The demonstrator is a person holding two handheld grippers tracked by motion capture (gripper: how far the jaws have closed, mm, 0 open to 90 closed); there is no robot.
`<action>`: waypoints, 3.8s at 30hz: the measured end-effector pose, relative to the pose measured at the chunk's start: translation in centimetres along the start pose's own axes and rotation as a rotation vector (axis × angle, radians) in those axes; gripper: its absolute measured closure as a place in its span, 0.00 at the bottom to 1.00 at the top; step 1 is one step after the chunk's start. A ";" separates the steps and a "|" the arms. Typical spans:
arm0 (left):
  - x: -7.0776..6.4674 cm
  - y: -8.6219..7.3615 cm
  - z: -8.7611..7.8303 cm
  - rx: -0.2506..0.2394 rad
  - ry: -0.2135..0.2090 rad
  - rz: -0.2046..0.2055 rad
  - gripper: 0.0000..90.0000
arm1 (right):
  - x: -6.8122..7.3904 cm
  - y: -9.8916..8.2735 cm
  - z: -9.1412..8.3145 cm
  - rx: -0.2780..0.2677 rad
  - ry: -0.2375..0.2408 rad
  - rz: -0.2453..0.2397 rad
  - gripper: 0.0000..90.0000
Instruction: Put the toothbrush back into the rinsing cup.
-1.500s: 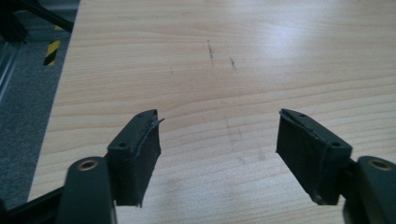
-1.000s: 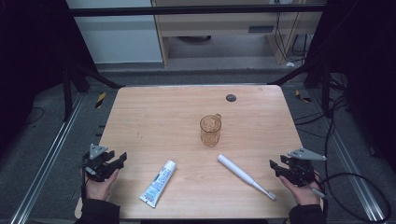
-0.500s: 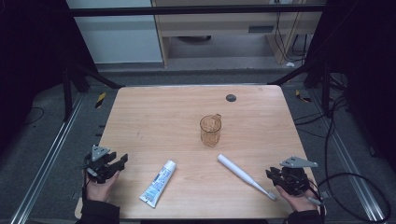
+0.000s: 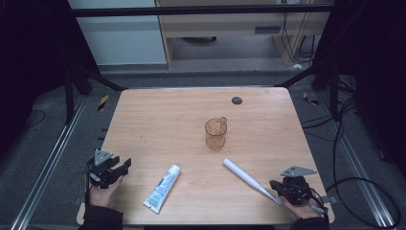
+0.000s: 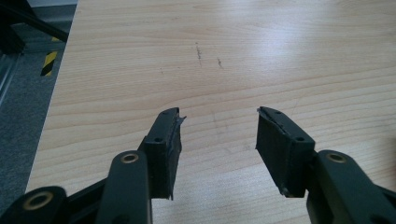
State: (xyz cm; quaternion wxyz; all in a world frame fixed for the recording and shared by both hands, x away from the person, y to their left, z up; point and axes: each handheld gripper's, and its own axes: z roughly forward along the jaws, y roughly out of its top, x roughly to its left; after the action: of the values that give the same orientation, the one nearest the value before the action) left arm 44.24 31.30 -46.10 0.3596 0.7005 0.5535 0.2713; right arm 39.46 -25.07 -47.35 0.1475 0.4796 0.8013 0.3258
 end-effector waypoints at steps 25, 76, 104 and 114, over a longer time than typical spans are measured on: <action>-0.2 0.0 0.2 0.004 -0.018 0.014 0.52 | 0.9 -0.3 0.8 0.046 0.070 -0.035 1.00; -0.3 0.0 0.2 0.011 -0.025 0.006 0.47 | 5.2 0.1 2.4 0.039 0.246 -0.096 0.99; -0.4 0.1 0.3 0.008 -0.026 0.023 0.46 | 6.4 1.4 2.9 -0.008 0.266 -0.118 1.00; -0.6 0.0 0.5 -0.002 -0.026 0.029 0.46 | 2.4 3.6 1.9 -0.154 0.112 -0.004 1.00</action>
State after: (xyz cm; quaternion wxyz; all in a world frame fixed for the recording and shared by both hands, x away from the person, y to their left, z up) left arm 44.52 30.64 -46.36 0.3634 0.7117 0.5383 0.2677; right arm 41.71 -21.09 -46.24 0.1394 0.4464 0.7817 0.4126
